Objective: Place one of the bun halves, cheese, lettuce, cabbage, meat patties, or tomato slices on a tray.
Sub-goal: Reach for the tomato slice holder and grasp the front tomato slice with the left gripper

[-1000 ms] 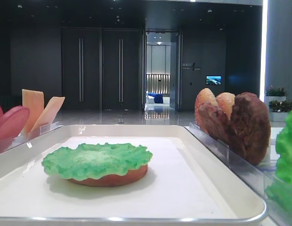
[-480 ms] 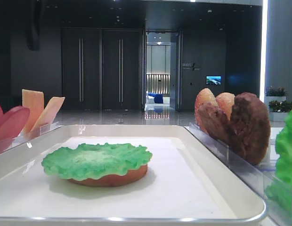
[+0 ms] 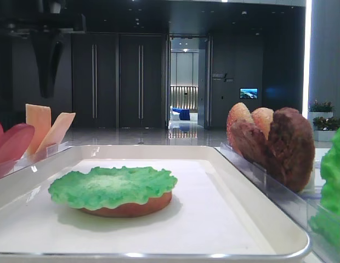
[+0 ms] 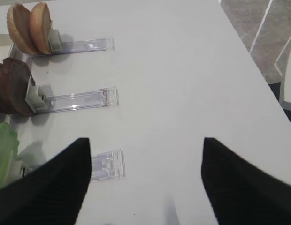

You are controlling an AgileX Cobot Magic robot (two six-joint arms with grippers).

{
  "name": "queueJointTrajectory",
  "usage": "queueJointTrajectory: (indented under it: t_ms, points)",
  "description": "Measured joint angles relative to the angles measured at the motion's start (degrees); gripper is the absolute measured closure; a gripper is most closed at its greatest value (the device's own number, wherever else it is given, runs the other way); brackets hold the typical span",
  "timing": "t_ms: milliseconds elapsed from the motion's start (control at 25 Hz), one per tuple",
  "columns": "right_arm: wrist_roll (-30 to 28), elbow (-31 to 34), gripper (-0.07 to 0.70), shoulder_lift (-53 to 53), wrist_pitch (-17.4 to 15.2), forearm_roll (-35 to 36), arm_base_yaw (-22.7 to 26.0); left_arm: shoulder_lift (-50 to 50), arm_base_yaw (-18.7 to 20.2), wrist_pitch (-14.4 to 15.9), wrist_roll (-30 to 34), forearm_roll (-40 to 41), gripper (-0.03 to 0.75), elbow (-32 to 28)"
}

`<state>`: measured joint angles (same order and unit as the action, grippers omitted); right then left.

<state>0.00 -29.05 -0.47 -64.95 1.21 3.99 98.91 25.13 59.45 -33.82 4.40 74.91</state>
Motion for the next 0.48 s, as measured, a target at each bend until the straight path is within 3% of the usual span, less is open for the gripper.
queueJointTrajectory:
  t_ms: [480]
  points:
    - [0.00, 0.00, 0.157, 0.00, 0.00, 0.00, 0.00, 7.38, 0.00, -0.41, 0.00, 2.59, 0.304, 0.05]
